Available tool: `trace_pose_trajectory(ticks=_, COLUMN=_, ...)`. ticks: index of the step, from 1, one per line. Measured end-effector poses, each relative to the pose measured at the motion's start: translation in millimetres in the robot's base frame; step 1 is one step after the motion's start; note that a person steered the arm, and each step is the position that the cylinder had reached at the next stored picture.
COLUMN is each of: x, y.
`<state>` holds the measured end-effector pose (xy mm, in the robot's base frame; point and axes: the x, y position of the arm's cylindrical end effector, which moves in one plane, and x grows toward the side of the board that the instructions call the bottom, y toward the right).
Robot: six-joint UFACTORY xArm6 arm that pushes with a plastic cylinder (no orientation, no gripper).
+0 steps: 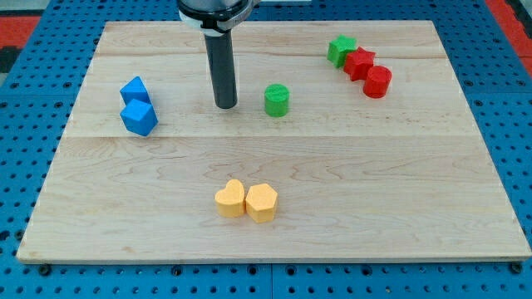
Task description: Move the green circle right a bit
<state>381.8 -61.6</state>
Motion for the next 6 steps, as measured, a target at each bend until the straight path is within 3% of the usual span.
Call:
trace_pose_trajectory(ticks=4, x=0.4, y=26.5)
trace_pose_trajectory(ticks=5, x=17.4, y=67.4)
trace_pose_trajectory(ticks=6, x=43.0, y=163.7)
